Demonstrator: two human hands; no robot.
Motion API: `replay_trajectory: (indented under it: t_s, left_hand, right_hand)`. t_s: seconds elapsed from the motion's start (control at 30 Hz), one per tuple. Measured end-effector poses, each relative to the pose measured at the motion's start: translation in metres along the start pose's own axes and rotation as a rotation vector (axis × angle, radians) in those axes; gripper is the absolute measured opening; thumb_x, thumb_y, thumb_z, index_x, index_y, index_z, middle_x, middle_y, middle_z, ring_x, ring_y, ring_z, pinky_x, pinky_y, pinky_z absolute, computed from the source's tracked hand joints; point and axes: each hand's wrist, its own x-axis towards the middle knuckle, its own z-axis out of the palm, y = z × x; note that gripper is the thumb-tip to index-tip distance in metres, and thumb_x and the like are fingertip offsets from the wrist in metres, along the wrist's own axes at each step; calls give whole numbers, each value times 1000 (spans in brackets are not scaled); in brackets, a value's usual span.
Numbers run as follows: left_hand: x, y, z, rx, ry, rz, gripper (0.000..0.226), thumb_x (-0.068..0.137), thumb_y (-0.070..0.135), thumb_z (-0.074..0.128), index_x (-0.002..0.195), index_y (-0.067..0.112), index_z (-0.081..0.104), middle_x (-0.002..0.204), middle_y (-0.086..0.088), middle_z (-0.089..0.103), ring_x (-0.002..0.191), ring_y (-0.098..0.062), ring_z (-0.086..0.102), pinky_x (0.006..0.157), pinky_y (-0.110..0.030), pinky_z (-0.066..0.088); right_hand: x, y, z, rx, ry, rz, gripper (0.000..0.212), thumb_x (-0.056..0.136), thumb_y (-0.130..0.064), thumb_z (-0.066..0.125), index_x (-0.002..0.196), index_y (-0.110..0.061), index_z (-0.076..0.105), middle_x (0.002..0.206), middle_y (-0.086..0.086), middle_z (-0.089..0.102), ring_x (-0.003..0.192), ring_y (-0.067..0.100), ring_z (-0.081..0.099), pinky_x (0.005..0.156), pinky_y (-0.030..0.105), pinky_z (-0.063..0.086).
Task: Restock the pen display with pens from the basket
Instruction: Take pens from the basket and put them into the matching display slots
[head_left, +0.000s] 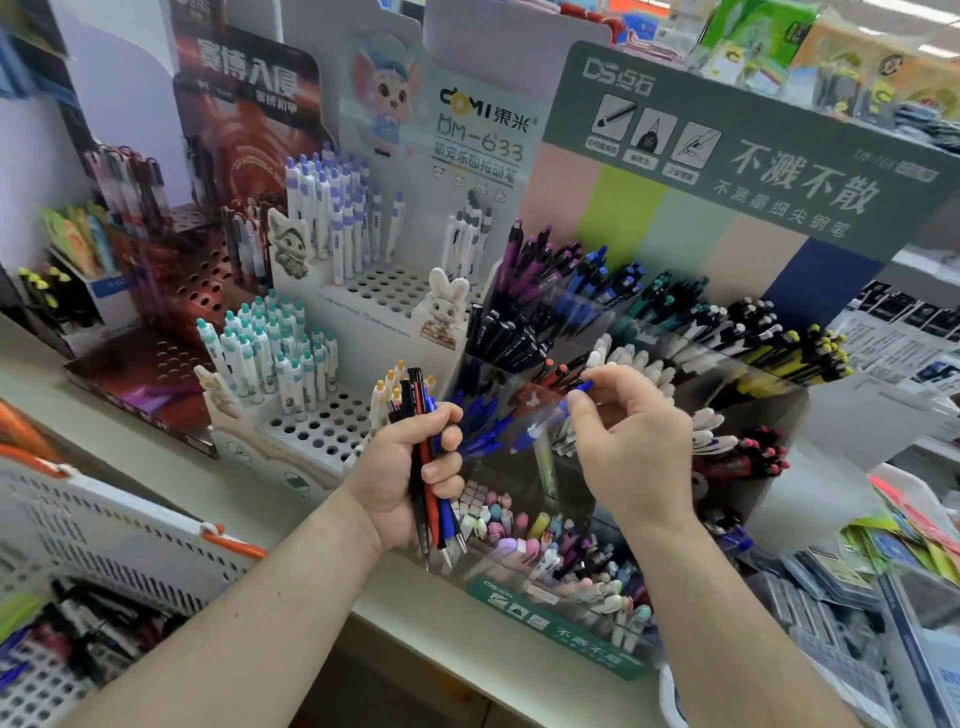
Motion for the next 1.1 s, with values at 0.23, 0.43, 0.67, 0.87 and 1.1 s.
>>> replay_trajectory:
  t_s: [0.23,0.43,0.67,0.87,1.1]
  left_hand:
    - [-6,3,-3,48,24,9,7,81,18,56,86,14,56,59,3,48,34,-4,33,38,-18,25]
    - [-10,4,-3,66,25,7,9,81,20,57,87,14,54,60,4,46,36,-4,32,39,-17,25]
    - [-10,1,-2,97,28,3,12,80,21,59,89,14,54,60,5,45,37,-4,32,39,-17,27]
    - [-10,-2,-1,150,-2,-13,12,82,19,58,92,12,55,60,4,45,38,-5,33,39,-18,29]
    - [-15,-2,1,270,-243,-197,20,80,8,55,96,11,66,62,-1,54,36,-6,37,38,-18,31]
  right_hand:
    - [7,4,42,-349,-394,-64,29,93,-17,64,121,-15,71,112,3,73,104,22,65,93,35,52]
    - [11,12,61,-528,-571,16,35,93,-21,62,128,-24,59,111,6,72,104,31,64,83,38,54]
    - [16,14,54,-578,-655,-55,43,94,-20,62,135,-25,52,111,-1,72,104,26,65,83,38,55]
    - [14,5,46,-533,-613,-89,48,95,-13,55,142,-23,51,115,0,72,106,23,65,88,36,55]
    - [7,-34,30,223,-573,349,11,91,-36,69,84,-29,75,75,-10,73,69,-3,64,65,16,49]
